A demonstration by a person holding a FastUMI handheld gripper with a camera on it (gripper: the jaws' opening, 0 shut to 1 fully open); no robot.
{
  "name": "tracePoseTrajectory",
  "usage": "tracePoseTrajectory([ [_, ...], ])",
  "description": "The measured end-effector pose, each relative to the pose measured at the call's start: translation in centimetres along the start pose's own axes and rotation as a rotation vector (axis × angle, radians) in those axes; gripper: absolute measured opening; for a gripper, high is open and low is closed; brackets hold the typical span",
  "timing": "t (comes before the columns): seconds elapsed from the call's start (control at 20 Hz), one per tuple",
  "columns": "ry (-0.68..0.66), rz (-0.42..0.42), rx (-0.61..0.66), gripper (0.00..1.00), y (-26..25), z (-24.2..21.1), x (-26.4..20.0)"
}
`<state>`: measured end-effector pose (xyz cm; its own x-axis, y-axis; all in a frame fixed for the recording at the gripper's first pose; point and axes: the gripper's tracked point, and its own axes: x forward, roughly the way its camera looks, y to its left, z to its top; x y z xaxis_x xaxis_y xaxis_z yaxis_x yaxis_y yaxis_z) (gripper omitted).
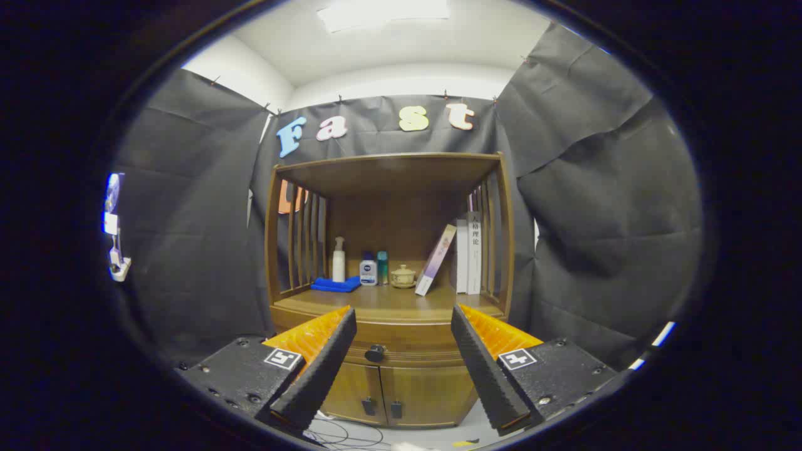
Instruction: Pull open the drawer, take out the items inside it, and place them on the countertop above the cabinet.
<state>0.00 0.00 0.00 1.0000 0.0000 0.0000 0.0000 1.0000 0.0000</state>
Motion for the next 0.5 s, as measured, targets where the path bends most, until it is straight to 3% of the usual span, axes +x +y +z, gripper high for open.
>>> tracePoseTrajectory([
  [0.5,0.021,-0.028,0.014,0.99,-0.29,-1.0,0.42],
])
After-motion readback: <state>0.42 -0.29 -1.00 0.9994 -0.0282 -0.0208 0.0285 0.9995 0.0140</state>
